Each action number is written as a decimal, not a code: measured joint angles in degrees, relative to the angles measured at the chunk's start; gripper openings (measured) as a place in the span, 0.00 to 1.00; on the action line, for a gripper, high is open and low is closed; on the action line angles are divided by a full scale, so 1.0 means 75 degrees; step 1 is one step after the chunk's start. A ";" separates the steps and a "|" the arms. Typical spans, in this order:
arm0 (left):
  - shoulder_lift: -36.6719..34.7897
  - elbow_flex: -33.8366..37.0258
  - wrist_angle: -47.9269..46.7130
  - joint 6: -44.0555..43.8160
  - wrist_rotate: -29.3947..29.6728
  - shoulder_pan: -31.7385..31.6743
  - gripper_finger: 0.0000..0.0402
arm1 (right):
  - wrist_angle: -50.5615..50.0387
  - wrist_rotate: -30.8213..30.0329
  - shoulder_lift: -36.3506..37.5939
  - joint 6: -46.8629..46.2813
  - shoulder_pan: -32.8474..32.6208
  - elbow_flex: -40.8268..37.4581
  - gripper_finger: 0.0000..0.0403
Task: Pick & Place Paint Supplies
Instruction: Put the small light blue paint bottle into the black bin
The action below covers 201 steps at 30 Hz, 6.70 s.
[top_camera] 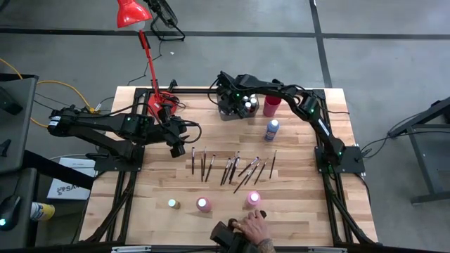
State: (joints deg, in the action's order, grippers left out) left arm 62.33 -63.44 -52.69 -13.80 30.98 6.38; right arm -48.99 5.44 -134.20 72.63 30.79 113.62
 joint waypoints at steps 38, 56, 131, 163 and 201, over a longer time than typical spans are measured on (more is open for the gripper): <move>0.0000 -0.0003 -0.0001 -0.0029 -0.0198 0.0001 0.58 | -0.0602 0.0187 0.0204 -0.1297 -0.0093 -0.0032 0.42; 0.0000 -0.0003 -0.0031 -0.0025 -0.0250 0.0001 0.58 | -0.0563 0.0322 -0.0010 -0.1461 0.0031 -0.0286 0.42; 0.0003 -0.0003 -0.0050 -0.0006 -0.0490 0.0001 0.58 | 0.0712 -0.0103 0.0246 -0.2118 -0.0357 -0.0289 0.49; 0.0029 -0.0003 -0.0052 -0.0204 -0.0629 0.0001 0.58 | -0.0375 0.0128 -0.0150 -0.2795 -0.0100 -0.0294 0.34; 0.0029 -0.0003 -0.0052 -0.0140 -0.0684 0.0004 0.58 | 0.1119 0.0813 0.0958 -0.7900 -0.0108 -0.0300 0.29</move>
State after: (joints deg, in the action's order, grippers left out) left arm 62.54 -63.46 -53.08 -14.86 25.85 6.42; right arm -40.59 11.54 -127.02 13.38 29.98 111.37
